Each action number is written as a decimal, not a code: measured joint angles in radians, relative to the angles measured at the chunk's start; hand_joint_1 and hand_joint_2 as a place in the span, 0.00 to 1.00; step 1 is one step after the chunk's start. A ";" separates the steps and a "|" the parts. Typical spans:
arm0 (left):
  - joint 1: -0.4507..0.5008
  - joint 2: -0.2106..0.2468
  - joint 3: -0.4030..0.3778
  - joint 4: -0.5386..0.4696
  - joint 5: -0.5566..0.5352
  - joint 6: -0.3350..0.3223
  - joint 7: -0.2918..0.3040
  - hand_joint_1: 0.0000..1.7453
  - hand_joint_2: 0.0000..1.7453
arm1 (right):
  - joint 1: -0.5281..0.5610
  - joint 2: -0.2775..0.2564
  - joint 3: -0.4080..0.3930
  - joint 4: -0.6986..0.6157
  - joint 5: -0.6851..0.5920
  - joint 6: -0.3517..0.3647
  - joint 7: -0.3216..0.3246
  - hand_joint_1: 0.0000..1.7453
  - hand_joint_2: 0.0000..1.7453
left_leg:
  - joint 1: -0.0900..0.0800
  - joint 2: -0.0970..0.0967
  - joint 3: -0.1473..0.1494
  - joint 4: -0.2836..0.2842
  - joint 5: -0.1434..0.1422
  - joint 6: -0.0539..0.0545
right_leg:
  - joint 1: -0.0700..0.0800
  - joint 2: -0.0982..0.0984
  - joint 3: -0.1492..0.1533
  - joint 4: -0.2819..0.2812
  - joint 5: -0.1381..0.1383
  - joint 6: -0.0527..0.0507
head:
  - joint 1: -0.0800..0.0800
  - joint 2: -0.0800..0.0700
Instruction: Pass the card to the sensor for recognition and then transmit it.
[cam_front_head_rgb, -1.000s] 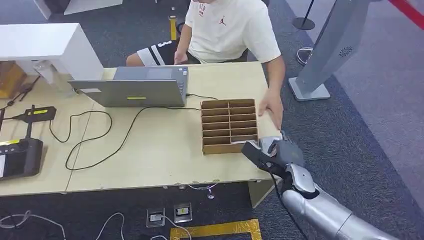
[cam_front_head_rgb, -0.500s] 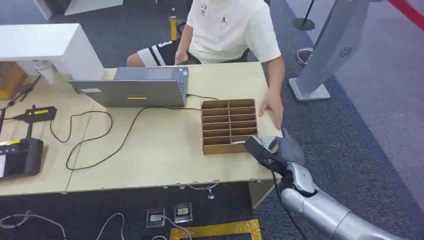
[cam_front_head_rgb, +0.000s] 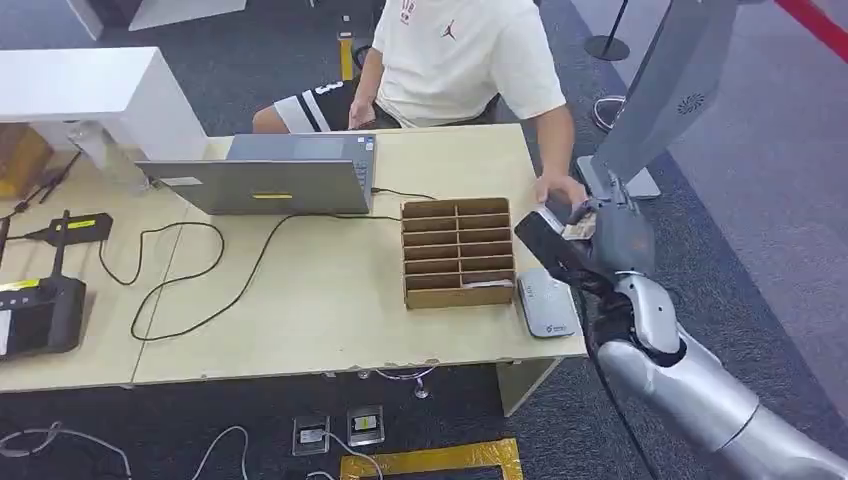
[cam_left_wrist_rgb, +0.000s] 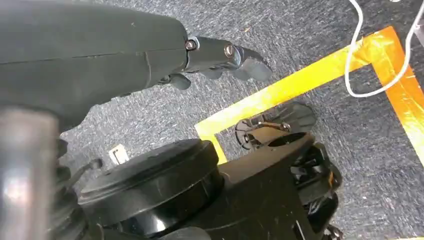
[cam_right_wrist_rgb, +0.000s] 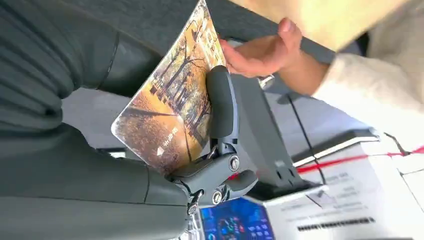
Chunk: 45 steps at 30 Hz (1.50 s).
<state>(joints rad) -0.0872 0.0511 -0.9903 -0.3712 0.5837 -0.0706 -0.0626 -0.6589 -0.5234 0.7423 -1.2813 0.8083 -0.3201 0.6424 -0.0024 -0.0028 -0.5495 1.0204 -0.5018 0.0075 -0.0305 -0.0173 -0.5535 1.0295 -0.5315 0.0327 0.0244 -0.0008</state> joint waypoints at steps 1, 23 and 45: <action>-0.001 0.000 0.000 -0.002 0.000 0.000 0.001 0.00 1.00 | -0.013 -0.001 0.000 -0.016 0.002 0.017 0.000 1.00 1.00 | 0.000 0.000 0.000 0.000 0.000 0.000 | 0.000 0.000 0.000 0.000 0.000 0.000 | 0.001 0.000; -0.033 0.018 -0.060 -0.035 0.092 0.000 -0.002 0.00 1.00 | -0.317 0.172 0.371 0.139 -0.048 0.263 -0.031 1.00 1.00 | 0.002 -0.001 -0.003 0.000 0.001 -0.001 | 0.002 -0.001 -0.001 0.001 0.000 0.000 | 0.001 0.000; -0.018 0.020 -0.061 -0.028 0.112 0.000 -0.008 0.00 1.00 | -0.391 0.253 0.465 0.397 -0.058 0.094 -0.014 0.00 0.00 | 0.002 0.000 -0.002 0.000 0.001 -0.001 | 0.003 0.000 -0.001 0.000 0.001 -0.001 | 0.001 0.000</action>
<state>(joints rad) -0.1049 0.0710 -1.0510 -0.3994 0.6958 -0.0706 -0.0710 -1.0496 -0.2709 1.2070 -0.8846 0.7500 -0.2257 0.6279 -0.0001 -0.0032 -0.5516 1.0205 -0.5010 0.0061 -0.0280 -0.0174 -0.5549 1.0297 -0.5309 0.0317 0.0252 -0.0008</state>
